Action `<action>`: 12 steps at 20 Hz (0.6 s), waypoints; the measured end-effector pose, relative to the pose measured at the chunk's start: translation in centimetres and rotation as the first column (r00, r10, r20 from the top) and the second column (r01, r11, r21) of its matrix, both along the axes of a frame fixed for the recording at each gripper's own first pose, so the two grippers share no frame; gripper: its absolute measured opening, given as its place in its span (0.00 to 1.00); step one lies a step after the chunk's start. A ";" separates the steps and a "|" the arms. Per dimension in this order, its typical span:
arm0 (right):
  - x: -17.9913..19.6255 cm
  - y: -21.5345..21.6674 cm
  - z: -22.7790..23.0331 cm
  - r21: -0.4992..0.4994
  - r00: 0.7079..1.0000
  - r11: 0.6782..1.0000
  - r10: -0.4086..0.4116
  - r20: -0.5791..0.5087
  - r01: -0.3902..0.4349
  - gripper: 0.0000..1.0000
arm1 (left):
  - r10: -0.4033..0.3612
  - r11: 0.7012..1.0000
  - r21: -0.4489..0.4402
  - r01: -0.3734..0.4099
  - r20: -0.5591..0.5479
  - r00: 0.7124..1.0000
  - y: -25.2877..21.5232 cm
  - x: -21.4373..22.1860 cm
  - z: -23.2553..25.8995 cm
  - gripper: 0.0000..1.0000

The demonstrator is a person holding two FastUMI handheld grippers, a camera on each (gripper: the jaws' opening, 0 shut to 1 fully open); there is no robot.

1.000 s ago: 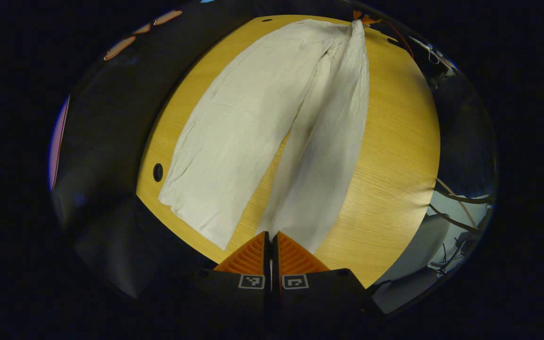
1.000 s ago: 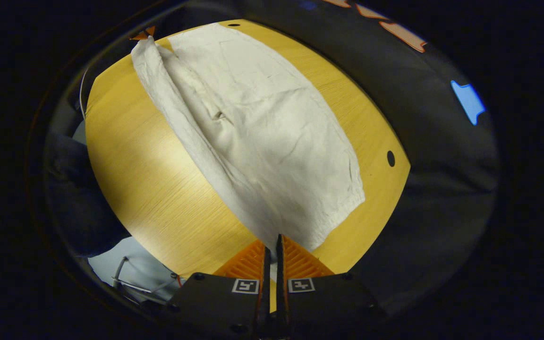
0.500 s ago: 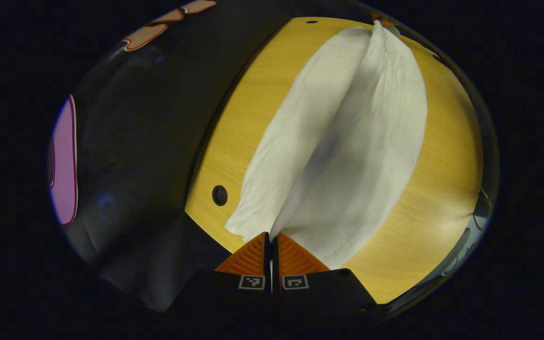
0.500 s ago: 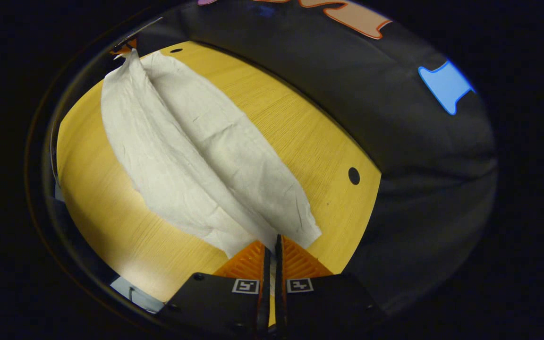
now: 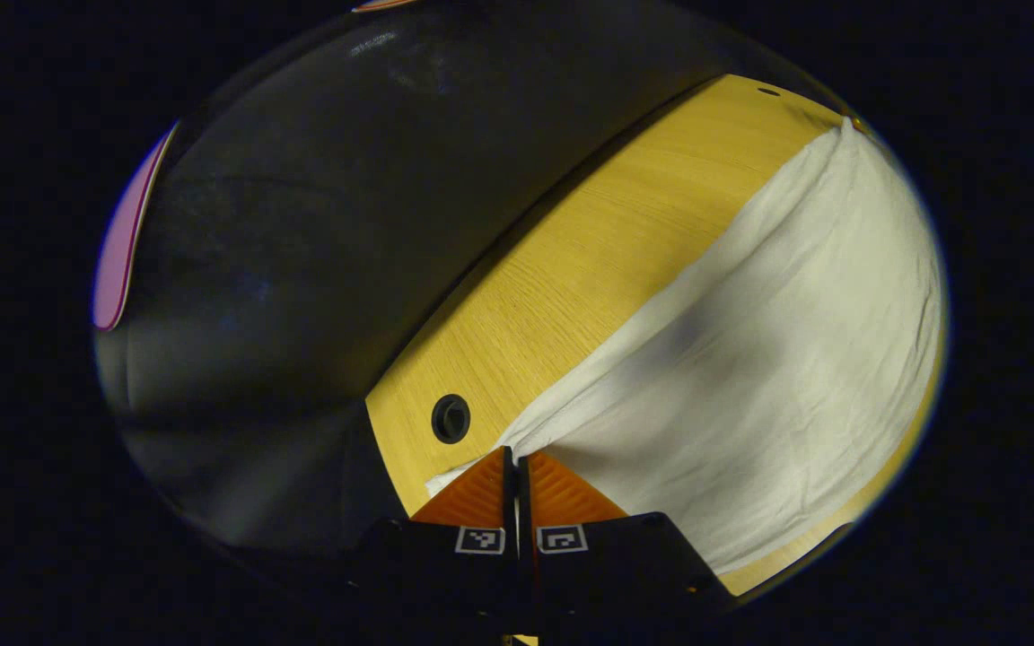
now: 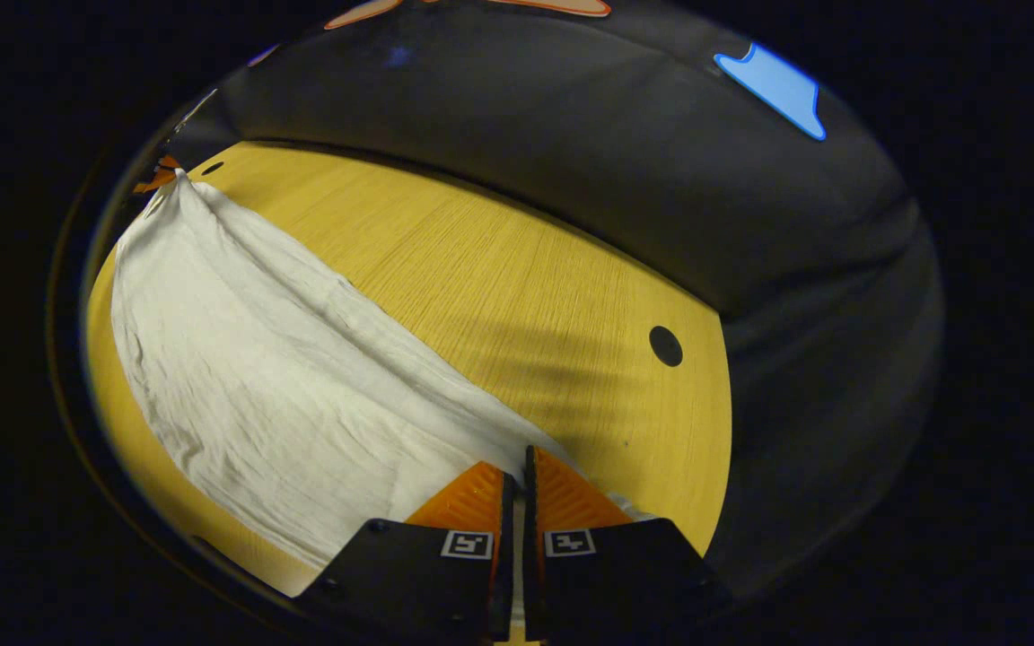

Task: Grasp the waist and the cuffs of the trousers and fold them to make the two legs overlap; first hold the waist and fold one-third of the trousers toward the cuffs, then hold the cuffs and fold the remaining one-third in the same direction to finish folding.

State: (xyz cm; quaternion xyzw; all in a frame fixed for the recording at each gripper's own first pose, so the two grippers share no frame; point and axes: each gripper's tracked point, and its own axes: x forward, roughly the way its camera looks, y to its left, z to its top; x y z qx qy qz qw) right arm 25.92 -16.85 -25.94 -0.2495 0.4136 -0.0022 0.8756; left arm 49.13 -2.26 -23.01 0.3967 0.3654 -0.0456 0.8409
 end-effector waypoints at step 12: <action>0.3 -0.5 1.9 0.329 0.959 0.930 -0.229 0.169 0.164 0.92 | 0.238 0.904 -0.417 -0.093 0.311 0.920 -4.7 1.4 2.7 0.96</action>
